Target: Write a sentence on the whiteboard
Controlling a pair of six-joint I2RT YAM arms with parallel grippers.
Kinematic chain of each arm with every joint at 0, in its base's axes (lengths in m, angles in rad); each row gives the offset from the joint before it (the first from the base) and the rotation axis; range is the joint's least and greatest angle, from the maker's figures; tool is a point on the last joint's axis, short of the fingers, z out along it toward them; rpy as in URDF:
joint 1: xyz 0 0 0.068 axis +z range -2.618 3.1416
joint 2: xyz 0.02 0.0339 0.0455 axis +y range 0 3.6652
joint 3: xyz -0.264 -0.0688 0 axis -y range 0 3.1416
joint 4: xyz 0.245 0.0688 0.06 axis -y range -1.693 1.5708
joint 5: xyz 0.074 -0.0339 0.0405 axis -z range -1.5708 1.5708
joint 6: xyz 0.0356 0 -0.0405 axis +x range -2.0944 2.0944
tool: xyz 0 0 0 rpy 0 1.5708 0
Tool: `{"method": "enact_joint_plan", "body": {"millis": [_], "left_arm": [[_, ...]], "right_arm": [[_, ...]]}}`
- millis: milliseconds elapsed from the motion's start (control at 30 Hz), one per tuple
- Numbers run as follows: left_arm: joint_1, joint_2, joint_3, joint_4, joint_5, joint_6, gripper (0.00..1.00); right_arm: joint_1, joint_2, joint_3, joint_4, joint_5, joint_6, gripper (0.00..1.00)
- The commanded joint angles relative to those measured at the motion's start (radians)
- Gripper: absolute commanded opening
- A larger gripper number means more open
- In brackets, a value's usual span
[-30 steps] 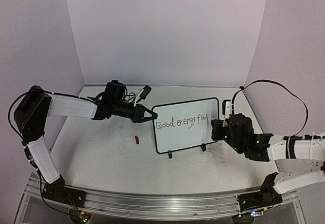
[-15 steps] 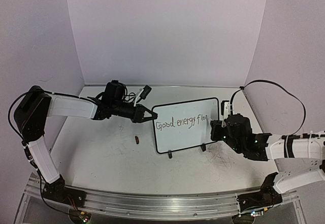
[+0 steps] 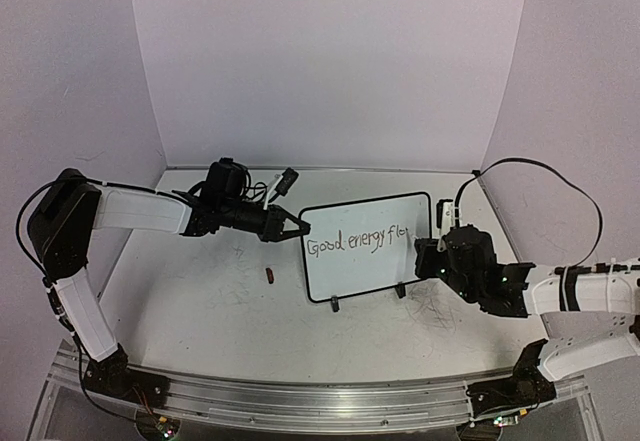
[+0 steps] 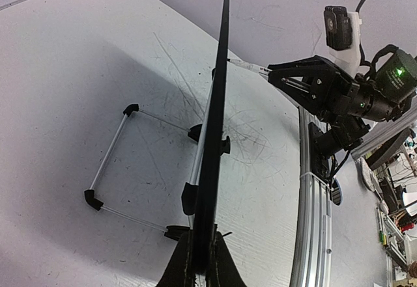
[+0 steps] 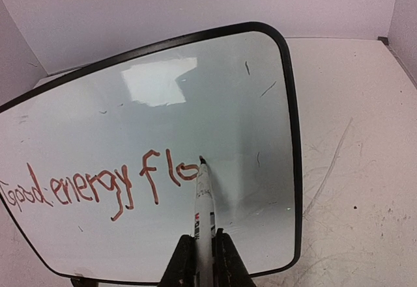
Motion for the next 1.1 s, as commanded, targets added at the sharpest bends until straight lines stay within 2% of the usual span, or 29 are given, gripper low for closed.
{"method": "enact_joint_plan", "body": {"millis": [0, 1067], "left_arm": [[-0.01, -0.016, -0.007, -0.046, -0.051, 0.033, 0.0], [-0.012, -0.019, -0.009, -0.046, -0.053, 0.036, 0.0]], "right_arm": [[-0.006, -0.026, -0.023, -0.018, 0.001, 0.028, 0.0], [-0.008, 0.001, 0.031, 0.031, 0.072, -0.013, 0.0]]}}
